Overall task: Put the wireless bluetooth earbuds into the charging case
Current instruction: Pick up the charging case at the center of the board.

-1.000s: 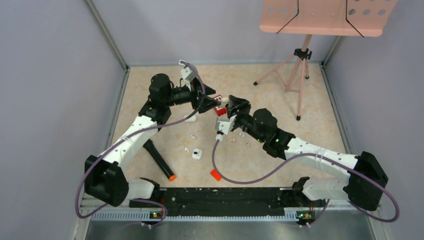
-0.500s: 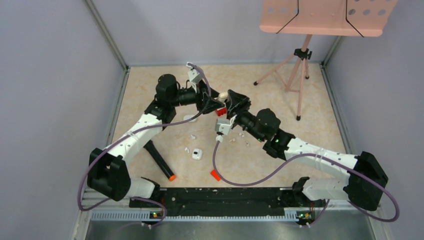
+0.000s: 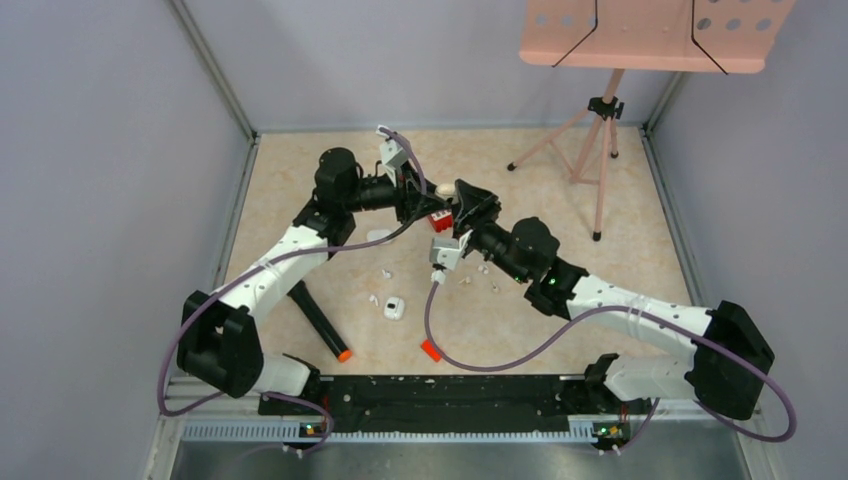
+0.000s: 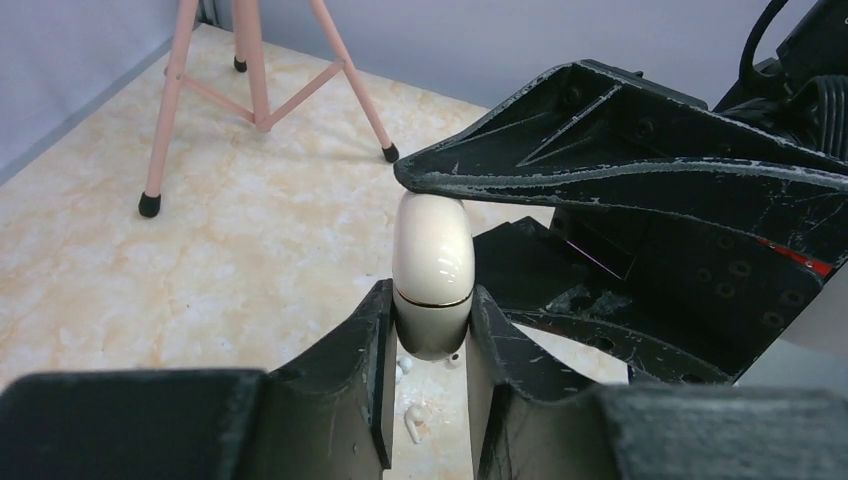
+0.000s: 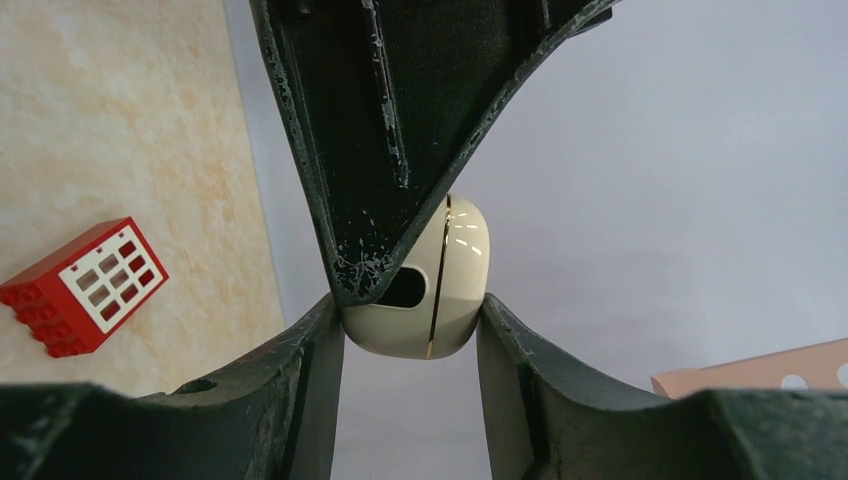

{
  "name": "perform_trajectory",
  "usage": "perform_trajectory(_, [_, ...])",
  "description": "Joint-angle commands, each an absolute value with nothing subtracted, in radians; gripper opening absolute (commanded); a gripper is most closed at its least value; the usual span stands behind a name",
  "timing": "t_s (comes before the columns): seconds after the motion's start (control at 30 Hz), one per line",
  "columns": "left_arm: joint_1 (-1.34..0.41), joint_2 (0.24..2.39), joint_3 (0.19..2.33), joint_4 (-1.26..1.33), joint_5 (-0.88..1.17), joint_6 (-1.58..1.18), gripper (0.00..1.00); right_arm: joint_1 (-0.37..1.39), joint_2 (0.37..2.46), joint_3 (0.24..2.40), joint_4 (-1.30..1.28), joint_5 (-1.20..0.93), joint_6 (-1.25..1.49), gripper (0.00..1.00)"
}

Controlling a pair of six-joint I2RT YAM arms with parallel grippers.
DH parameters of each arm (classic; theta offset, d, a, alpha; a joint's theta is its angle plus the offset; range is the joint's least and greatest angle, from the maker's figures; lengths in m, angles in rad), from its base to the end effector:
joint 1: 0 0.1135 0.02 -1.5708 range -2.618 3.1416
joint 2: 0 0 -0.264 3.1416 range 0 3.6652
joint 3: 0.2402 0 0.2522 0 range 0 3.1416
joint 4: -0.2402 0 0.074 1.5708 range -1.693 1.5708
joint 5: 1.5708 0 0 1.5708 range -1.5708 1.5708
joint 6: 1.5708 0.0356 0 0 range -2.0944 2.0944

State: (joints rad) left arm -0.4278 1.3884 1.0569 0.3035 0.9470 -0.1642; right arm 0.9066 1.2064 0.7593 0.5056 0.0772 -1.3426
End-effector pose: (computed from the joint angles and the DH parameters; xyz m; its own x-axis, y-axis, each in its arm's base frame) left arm 0.2774 -0.1582 0.3475 -0.1854 -0.0204 -0.9824 0.9632 0.1941 -0.1858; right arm 0.1760 0.2204 0.3148 0.7266 -0.6473 -0.2302 -0.1318 0.1976 -0.9714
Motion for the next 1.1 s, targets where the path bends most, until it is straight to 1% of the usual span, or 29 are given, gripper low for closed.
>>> perform_trajectory(0.0, [-0.431, 1.407, 1.094, 0.373, 0.950, -0.160, 0.18, 0.915, 1.200, 0.772, 0.512, 0.047, -1.325, 0.25])
perform_trajectory(0.07, [-0.429, 1.406, 1.084, 0.384, 0.946, -0.155, 0.10, 0.910, 1.190, 0.813, 0.415, 0.057, -1.296, 0.42])
perform_trajectory(0.1, [-0.428, 1.406, 1.077, 0.386, 0.944, -0.147, 0.05, 0.905, 1.180, 0.846, 0.337, 0.061, -1.269, 0.53])
perform_trajectory(0.13, [-0.425, 1.405, 1.068, 0.388, 0.942, -0.139, 0.02, 0.896, 1.168, 0.883, 0.229, 0.056, -1.226, 0.66])
perform_trajectory(0.17, [-0.420, 1.404, 1.060, 0.392, 0.944, -0.129, 0.00, 0.872, 1.153, 0.928, 0.070, 0.032, -1.178, 0.83])
perform_trajectory(0.2, [-0.416, 1.405, 1.050, 0.397, 0.946, -0.122, 0.00, 0.850, 1.139, 0.975, -0.058, -0.022, -1.138, 0.93])
perform_trajectory(0.23, [-0.410, 1.406, 1.039, 0.407, 0.949, -0.118, 0.00, 0.829, 1.125, 1.028, -0.177, -0.063, -1.094, 0.97])
perform_trajectory(0.33, [-0.389, 1.409, 1.000, 0.481, 0.958, -0.129, 0.00, 0.759, 1.133, 1.228, -0.509, -0.182, -0.971, 0.99])
perform_trajectory(0.43, [-0.384, 1.409, 0.966, 0.528, 0.990, -0.100, 0.00, 0.662, 1.218, 1.468, -0.762, -0.351, -0.784, 0.98])
perform_trajectory(0.53, [-0.387, 1.413, 0.956, 0.561, 1.013, -0.081, 0.00, 0.553, 1.344, 1.674, -0.901, -0.531, -0.573, 0.93])
perform_trajectory(0.6, [-0.387, 1.412, 0.955, 0.565, 1.047, -0.046, 0.00, 0.507, 1.415, 1.747, -0.961, -0.673, -0.510, 0.86])
perform_trajectory(0.67, [-0.387, 1.405, 0.953, 0.555, 1.085, -0.012, 0.00, 0.502, 1.453, 1.763, -1.001, -0.771, -0.555, 0.75])
perform_trajectory(0.73, [-0.388, 1.400, 0.945, 0.545, 1.116, 0.020, 0.00, 0.502, 1.466, 1.748, -0.984, -0.825, -0.588, 0.69])
perform_trajectory(0.87, [-0.387, 1.393, 0.938, 0.540, 1.147, 0.017, 0.00, 0.505, 1.497, 1.732, -0.939, -0.866, -0.624, 0.69])
perform_trajectory(1.07, [-0.387, 1.402, 0.949, 0.546, 1.161, 0.025, 0.00, 0.529, 1.541, 1.739, -0.887, -0.835, -0.640, 0.69])
